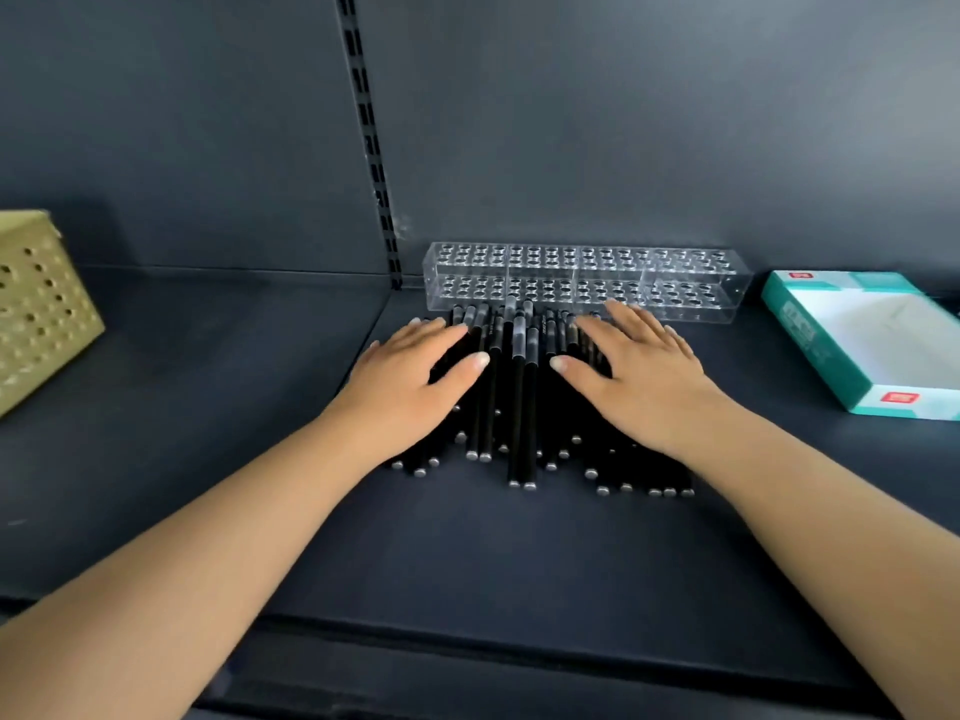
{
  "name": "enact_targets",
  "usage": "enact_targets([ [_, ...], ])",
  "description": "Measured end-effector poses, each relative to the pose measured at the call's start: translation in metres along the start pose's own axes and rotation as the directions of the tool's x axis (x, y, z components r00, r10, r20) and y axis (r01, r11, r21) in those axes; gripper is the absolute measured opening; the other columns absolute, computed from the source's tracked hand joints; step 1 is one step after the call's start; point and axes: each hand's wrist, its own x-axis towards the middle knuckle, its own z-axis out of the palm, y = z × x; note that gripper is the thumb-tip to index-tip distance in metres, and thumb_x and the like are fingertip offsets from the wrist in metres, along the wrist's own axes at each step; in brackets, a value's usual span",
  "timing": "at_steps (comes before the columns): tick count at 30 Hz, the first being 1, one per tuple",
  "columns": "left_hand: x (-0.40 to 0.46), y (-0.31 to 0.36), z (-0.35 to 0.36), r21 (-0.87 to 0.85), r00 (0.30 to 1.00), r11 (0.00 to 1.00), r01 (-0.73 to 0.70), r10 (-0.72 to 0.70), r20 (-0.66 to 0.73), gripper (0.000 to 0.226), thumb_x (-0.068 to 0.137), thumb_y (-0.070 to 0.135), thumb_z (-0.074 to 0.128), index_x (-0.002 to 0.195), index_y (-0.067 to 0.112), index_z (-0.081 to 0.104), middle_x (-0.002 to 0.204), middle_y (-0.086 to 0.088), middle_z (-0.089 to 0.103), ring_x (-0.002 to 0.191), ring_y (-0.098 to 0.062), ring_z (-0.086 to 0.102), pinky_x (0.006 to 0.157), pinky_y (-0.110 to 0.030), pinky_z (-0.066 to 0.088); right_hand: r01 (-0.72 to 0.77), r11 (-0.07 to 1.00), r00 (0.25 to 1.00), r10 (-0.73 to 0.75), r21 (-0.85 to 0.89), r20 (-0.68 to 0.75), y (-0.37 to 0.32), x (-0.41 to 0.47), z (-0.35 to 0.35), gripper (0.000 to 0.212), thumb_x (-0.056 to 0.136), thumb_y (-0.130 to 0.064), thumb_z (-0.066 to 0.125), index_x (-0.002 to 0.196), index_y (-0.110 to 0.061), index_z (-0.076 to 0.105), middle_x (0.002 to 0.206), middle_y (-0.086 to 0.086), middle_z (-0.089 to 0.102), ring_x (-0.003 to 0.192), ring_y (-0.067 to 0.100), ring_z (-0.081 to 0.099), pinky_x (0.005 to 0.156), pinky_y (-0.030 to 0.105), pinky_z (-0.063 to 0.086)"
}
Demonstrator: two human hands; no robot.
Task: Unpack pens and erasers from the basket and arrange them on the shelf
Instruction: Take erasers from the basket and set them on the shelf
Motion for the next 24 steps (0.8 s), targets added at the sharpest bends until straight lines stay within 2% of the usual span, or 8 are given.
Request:
enact_targets([
  [2,-0.005,-0.005,-0.010,-0.090,0.997,0.996,0.010,-0.017,-0.073,0.041,0.095,0.042,0.037,0.134,0.030,0.045,0.143,0.010,0.041,0.135,-0.005,0.029,0.104,-0.019,0.023,0.030,0.999,0.997,-0.027,0.035,-0.078,-0.010,-0.002,-0.009,0.051,0.094,-0.049,0.033,0.138,-0.023,0.036,0.150,0.002,0.027,0.138,0.019,0.022,0.112,0.035,0.020],
  [4,-0.019,-0.014,-0.024,-0.099,0.991,0.995,0.026,-0.038,-0.125,0.032,0.095,0.036,0.042,0.121,0.028,0.059,0.124,0.010,0.059,0.116,-0.007,0.051,0.091,-0.018,0.036,0.082,0.996,0.988,-0.077,0.031,-0.131,-0.027,-0.005,-0.017,0.038,0.094,-0.041,0.037,0.120,-0.019,0.054,0.121,0.001,0.056,0.106,0.019,0.051,0.088,0.028,0.040],
  [6,-0.035,-0.026,-0.042,-0.109,0.983,0.993,0.038,-0.057,-0.177,0.028,0.094,0.034,0.045,0.110,0.027,0.066,0.108,0.007,0.068,0.102,-0.009,0.059,0.088,-0.024,0.044,0.114,0.994,0.981,-0.112,0.001,-0.155,-0.054,-0.010,-0.023,0.030,0.094,-0.035,0.039,0.105,-0.018,0.061,0.098,0.000,0.065,0.080,0.019,0.053,0.071,0.026,0.040],
  [8,-0.057,-0.044,-0.066,-0.148,0.971,0.988,0.042,-0.076,-0.228,0.024,0.092,0.033,0.048,0.104,0.027,0.068,0.099,0.014,0.068,0.097,-0.004,0.059,0.087,-0.023,0.045,0.166,0.985,0.967,-0.171,-0.045,-0.190,-0.090,-0.015,-0.024,0.026,0.092,-0.032,0.041,0.095,-0.019,0.064,0.095,-0.001,0.067,0.079,0.021,0.054,0.070,0.027,0.041],
  [13,-0.130,-0.106,-0.141,-0.108,0.924,0.992,0.070,-0.105,-0.368,0.017,0.091,0.033,0.050,0.081,0.034,0.064,0.081,0.028,0.060,0.081,0.009,0.053,0.070,-0.003,0.035,0.339,0.940,0.921,-0.329,0.018,-0.207,-0.208,-0.028,-0.008,0.021,0.091,-0.033,0.044,0.082,-0.022,0.060,0.089,-0.007,0.065,0.082,0.016,0.054,0.078,0.028,0.046],
  [18,-0.209,-0.187,-0.218,-0.103,0.857,0.985,0.138,-0.171,-0.486,0.022,0.089,0.030,0.052,0.078,0.020,0.068,0.083,0.008,0.070,0.088,-0.011,0.062,0.085,-0.030,0.045,0.452,0.888,0.871,-0.420,0.079,-0.256,-0.337,-0.042,0.022,0.024,0.090,-0.037,0.044,0.081,-0.021,0.060,0.085,-0.008,0.064,0.084,0.016,0.059,0.076,0.032,0.050],
  [21,-0.243,-0.233,-0.250,-0.114,0.801,0.977,0.181,-0.214,-0.559,0.025,0.088,0.029,0.052,0.075,0.014,0.068,0.080,-0.003,0.070,0.087,-0.020,0.063,0.084,-0.033,0.044,0.492,0.867,0.850,-0.460,0.074,-0.256,-0.398,-0.047,0.038,0.025,0.091,-0.037,0.042,0.077,-0.021,0.056,0.087,-0.005,0.064,0.083,0.017,0.058,0.073,0.032,0.050],
  [24,-0.267,-0.274,-0.276,-0.117,0.787,0.974,0.196,-0.227,-0.574,0.024,0.088,0.028,0.054,0.072,0.018,0.069,0.077,-0.003,0.070,0.084,-0.017,0.063,0.079,-0.028,0.046,0.506,0.860,0.844,-0.480,0.061,-0.239,-0.446,-0.044,0.052,0.031,0.091,-0.041,0.041,0.065,-0.025,0.048,0.079,-0.006,0.062,0.075,0.017,0.056,0.064,0.029,0.046],
])
